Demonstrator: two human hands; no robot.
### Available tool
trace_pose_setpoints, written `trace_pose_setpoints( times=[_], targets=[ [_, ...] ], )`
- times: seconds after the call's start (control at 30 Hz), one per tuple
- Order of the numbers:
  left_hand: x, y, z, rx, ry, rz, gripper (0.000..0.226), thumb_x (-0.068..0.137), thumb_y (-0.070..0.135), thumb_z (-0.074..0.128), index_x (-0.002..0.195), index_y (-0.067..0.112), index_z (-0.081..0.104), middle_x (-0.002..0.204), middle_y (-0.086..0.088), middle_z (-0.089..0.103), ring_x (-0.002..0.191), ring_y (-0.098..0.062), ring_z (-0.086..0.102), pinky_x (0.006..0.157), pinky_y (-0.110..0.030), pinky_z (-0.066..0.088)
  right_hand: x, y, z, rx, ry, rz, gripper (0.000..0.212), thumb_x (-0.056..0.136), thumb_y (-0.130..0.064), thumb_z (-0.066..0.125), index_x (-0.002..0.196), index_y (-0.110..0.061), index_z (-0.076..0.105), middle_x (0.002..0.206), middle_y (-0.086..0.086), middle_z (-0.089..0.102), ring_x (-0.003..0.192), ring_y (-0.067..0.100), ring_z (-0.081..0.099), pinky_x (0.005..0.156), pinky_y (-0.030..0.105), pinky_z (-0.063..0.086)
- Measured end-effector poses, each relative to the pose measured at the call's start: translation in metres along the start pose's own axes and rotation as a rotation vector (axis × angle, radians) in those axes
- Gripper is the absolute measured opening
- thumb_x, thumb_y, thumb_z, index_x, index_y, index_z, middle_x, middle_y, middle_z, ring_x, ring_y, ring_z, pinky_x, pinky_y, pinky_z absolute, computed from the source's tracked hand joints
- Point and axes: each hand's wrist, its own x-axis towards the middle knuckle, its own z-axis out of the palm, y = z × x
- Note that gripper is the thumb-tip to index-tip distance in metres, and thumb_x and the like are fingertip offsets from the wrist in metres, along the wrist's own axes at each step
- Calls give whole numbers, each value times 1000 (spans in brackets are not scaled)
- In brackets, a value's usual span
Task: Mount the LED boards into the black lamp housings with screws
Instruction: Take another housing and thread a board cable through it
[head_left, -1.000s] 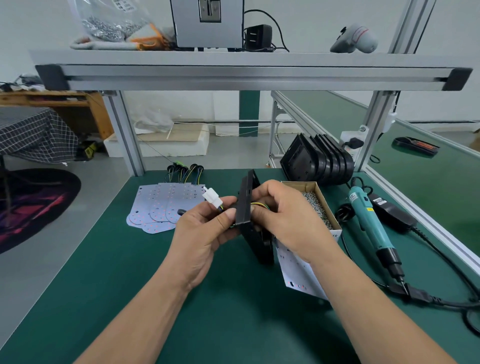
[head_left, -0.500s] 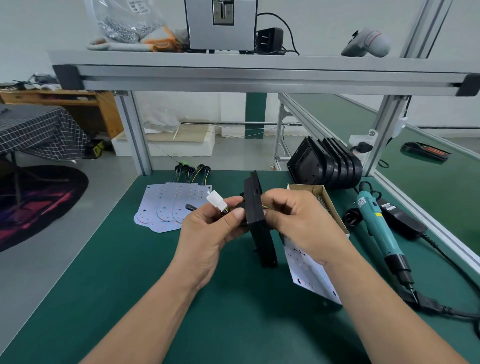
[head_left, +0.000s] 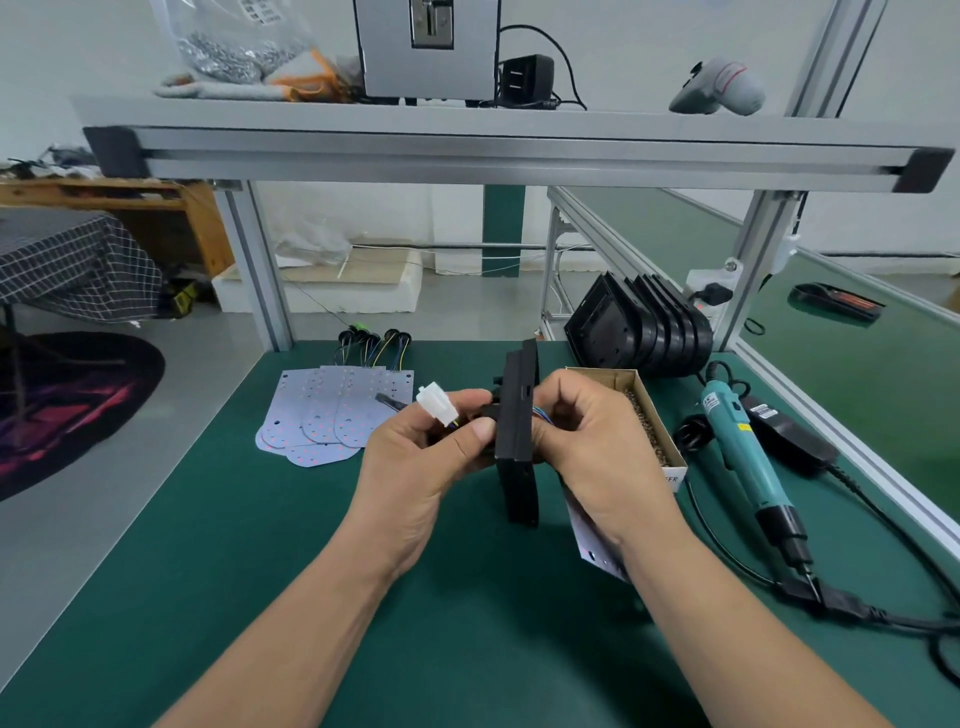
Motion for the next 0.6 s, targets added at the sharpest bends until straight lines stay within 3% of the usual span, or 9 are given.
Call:
trace_pose_setpoints(
  times=[0.1, 0.2, 0.3, 0.37, 0.43, 0.5, 0.6],
  targets=[
    [-2, -1, -4, -8, 25, 7, 20, 80, 7, 79, 97, 17, 83, 98, -13, 79, 89, -24, 77, 79, -32, 63, -3, -1, 1, -11, -14, -26, 14, 88, -19, 82, 80, -13, 73, 78, 22, 68, 70, 16, 56, 67, 41, 50],
    [-3, -2, -4, 0, 20, 2, 20, 80, 7, 80, 99, 14, 83, 101, -17, 79, 90, -25, 77, 80, -33, 63, -5, -7, -3, 8, -85, -2, 11, 92, -15, 79, 82, -10, 77, 84, 29, 68, 75, 24, 58, 72, 48, 50],
    [-3, -3, -5, 15, 14, -5, 21, 82, 9, 79, 102, 13, 83, 103, -18, 80, 92, -27, 77, 81, -33, 63, -6, -9, -5, 105, -185, 82, 9, 97, -7, 72, 97, -5, 80, 105, 32, 73, 102, 47, 70, 96, 67, 54],
    [-2, -3, -4, 29, 14, -4, 23, 82, 12, 81, 104, 12, 82, 105, -18, 79, 94, -28, 77, 82, -35, 63, -7, -8, -8, 155, -206, 114, 15, 99, -3, 66, 106, 0, 79, 116, 32, 71, 116, 54, 63, 106, 64, 50],
    [0, -2, -5, -6, 36, 3, 27, 80, 14, 87, 106, 9, 80, 104, -18, 79, 93, -28, 77, 80, -34, 63, -7, -9, -10, 193, -258, 99, 23, 100, 0, 62, 117, -2, 78, 124, 27, 71, 121, 43, 65, 111, 49, 51],
    [2, -1, -7, -41, 67, 3, 33, 81, 16, 81, 111, 4, 74, 100, -15, 80, 89, -27, 78, 76, -33, 63, -6, -9, -12, 210, -296, 73, 32, 99, -2, 62, 128, -8, 74, 127, 21, 73, 122, 31, 67, 111, 45, 51],
    [2, -2, -11, -5, 66, -12, 23, 86, 17, 82, 107, 9, 75, 90, -8, 79, 76, -20, 76, 69, -32, 62, 0, -3, -18, 136, -29, 2, 32, 97, -9, 68, 128, -12, 72, 121, 7, 75, 111, 19, 69, 101, 39, 54]
  ],
)
